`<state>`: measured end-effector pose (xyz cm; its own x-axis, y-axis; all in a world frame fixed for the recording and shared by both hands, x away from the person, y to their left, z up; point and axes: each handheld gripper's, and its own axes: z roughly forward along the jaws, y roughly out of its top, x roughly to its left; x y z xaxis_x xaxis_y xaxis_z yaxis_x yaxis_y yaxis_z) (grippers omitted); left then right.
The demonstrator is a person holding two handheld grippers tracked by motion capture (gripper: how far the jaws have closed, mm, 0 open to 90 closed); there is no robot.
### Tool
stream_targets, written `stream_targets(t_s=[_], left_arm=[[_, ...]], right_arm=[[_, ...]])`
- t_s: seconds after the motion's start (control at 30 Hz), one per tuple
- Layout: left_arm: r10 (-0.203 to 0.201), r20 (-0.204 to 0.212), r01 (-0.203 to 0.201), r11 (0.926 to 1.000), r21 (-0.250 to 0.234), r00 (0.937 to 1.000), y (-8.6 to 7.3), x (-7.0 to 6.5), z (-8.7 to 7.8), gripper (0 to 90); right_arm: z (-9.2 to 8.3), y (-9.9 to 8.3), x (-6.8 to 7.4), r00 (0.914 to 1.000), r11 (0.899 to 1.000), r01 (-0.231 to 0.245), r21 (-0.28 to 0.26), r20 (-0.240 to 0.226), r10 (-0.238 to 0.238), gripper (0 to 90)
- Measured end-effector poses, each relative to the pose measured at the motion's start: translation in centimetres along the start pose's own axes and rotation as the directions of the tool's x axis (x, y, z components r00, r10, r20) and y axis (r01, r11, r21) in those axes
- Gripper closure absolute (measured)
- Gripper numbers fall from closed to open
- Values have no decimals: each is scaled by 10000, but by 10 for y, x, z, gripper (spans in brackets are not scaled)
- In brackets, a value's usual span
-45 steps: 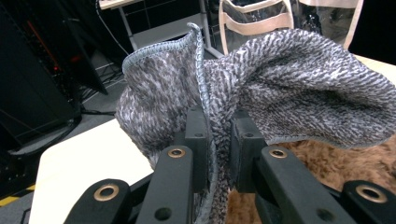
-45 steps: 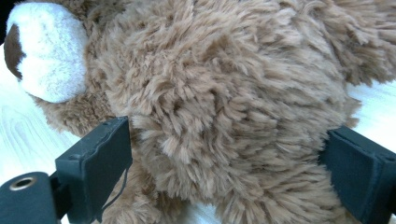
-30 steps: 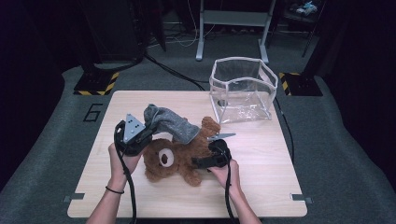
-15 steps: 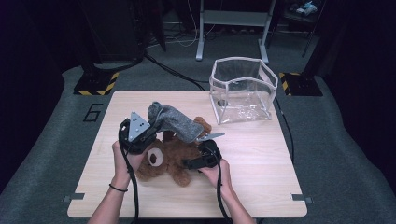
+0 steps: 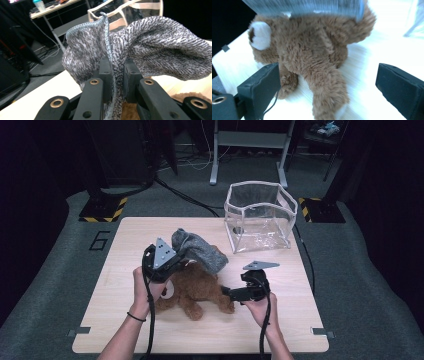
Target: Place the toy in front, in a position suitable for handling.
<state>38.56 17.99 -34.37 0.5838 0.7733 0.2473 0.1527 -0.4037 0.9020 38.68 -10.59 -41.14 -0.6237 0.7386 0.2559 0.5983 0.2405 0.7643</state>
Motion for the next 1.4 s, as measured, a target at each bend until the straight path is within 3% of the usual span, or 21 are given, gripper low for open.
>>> stream_targets(t_s=[0.1,0.2,0.3,0.4,0.53,0.57,0.73,0.77,0.8,0.83,0.93,1.03,1.17,1.3,1.4], left_arm=[[245,396,-248,9997,69,9989,4,-8,7,801],[456,814,-466,9989,99,9956,8,-20,14,801],[624,1289,-638,9979,70,9897,12,-31,22,802],[850,1826,-894,9959,160,9795,13,-40,29,801],[796,2691,-892,9957,238,9598,12,-50,37,801],[757,2744,-850,9961,221,9586,12,-52,38,800],[667,3590,-758,9971,111,9309,12,-60,44,800],[693,3526,-793,9968,139,9332,12,-62,46,802],[743,3582,-848,9963,136,9307,12,-62,49,801],[510,3863,-617,9980,152,9209,12,-63,52,800],[565,4108,-724,9971,233,9100,12,-68,60,795],[655,4170,-851,9960,287,9065,12,-74,65,786],[545,4247,-756,9966,330,9037,13,-77,69,755],[416,4144,-664,9968,454,9091,12,-74,70,635],[74,3890,-367,9970,678,9212,10,-67,68,480]], right_arm=[[-24,9,1,9999,9995,138,-272,-49,-139,42],[-44,23,10,9983,9967,580,-573,28,-579,44],[-52,34,19,9937,9914,1122,-676,153,-1114,47],[-52,42,24,9913,9887,1302,-744,274,-1285,67],[-45,45,21,9917,9878,1276,-891,251,-1259,152],[-42,45,21,9926,9880,1212,-956,197,-1199,166],[-35,42,18,9924,9891,1198,-854,401,-1167,333],[-34,42,16,9923,9900,1179,-770,468,-1145,370],[-34,40,15,9935,9908,1074,-825,478,-1037,441],[-35,39,13,9947,9923,956,-786,458,-922,544],[-39,30,5,9965,9949,606,-811,623,-556,680],[-41,23,2,9961,9951,501,-855,760,-436,789],[-43,19,1,9940,9946,565,-874,984,-478,837],[-44,19,1,9911,9942,666,-841,1205,-562,845],[-44,20,1,9903,9943,670,-832,1268,-561,845]])
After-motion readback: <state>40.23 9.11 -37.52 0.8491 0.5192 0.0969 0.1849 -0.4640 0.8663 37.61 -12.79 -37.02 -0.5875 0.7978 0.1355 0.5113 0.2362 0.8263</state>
